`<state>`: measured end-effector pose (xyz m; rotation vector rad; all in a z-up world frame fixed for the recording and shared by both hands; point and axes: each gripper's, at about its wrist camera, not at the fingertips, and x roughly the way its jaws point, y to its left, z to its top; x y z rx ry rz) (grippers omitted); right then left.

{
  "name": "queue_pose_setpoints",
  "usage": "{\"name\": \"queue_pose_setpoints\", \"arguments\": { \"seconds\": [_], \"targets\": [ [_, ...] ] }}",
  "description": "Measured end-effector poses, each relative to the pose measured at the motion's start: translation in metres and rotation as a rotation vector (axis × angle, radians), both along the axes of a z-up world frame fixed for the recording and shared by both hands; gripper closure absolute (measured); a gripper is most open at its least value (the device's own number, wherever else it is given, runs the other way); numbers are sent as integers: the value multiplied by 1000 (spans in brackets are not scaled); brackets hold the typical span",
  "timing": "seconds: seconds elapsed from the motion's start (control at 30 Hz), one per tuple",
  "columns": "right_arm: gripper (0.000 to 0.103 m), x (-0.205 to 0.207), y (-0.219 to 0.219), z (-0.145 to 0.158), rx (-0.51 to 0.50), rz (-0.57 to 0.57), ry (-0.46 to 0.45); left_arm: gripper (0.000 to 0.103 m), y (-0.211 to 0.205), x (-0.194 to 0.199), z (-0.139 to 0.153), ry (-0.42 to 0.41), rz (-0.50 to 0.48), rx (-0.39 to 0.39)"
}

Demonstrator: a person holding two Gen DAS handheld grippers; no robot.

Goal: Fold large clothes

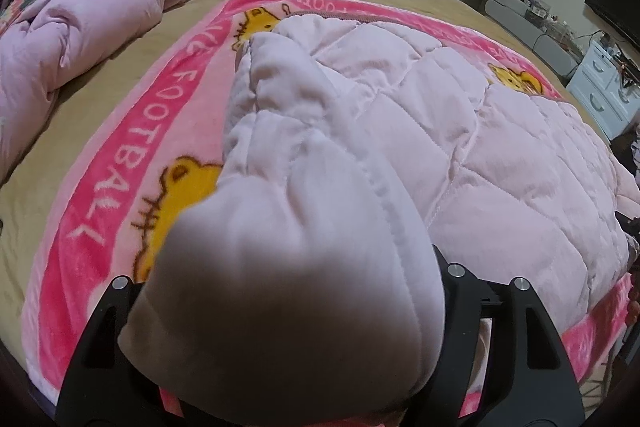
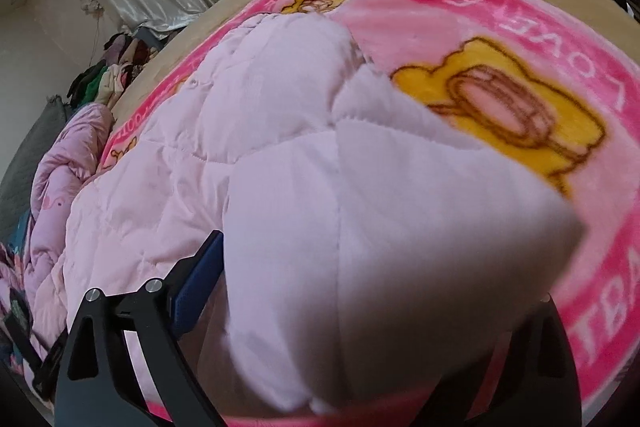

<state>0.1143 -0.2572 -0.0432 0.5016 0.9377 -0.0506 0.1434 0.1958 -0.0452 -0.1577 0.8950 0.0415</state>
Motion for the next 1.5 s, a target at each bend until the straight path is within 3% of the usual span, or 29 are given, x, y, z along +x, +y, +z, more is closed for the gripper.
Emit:
{"name": "queue_pose_setpoints", "arguments": {
  "seconds": [0.13, 0.3, 0.53, 0.8, 0.87, 0.93, 1.2, 1.33, 1.4, 1.43, 1.47, 1.5],
  "targets": [
    [12, -22, -9, 23, -81, 5, -47, 41, -1, -2, -1, 3, 16, -2],
    [10, -55, -17, 70, -251, 33, -247, 41, -5, -4, 1, 9, 22, 11],
    [8, -44, 3, 81, -218, 135, -298, 36, -6, 2, 3, 30, 43, 19],
    [7, 13, 46, 77, -258, 273, -223, 30, 6, -1, 16, 30, 54, -36],
    [7, 26, 50, 74, -269, 289, -202, 22, 7, -6, 24, 9, 67, 1],
    [7, 38, 51, 70, -265, 295, -179, 21, 8, -13, 41, -33, 74, 49],
    [5, 92, 33, 72, -284, 290, -129, 20, -4, -18, 87, -110, 49, 119],
    [5, 126, 11, 55, -254, 267, -26, 20, -33, 0, 78, -72, -36, 83],
    [7, 135, 2, 46, -225, 252, 5, 20, -52, 9, 65, -41, -92, 87],
    [24, 139, -3, 40, -211, 249, 19, 23, -61, 14, 57, -24, -113, 81],
    [33, 142, -6, 36, -204, 250, 28, 30, -68, 21, 45, 8, -133, 64],
    [34, 143, -7, 33, -202, 251, 25, 34, -73, 30, 32, 49, -139, 46]
  ]
}}
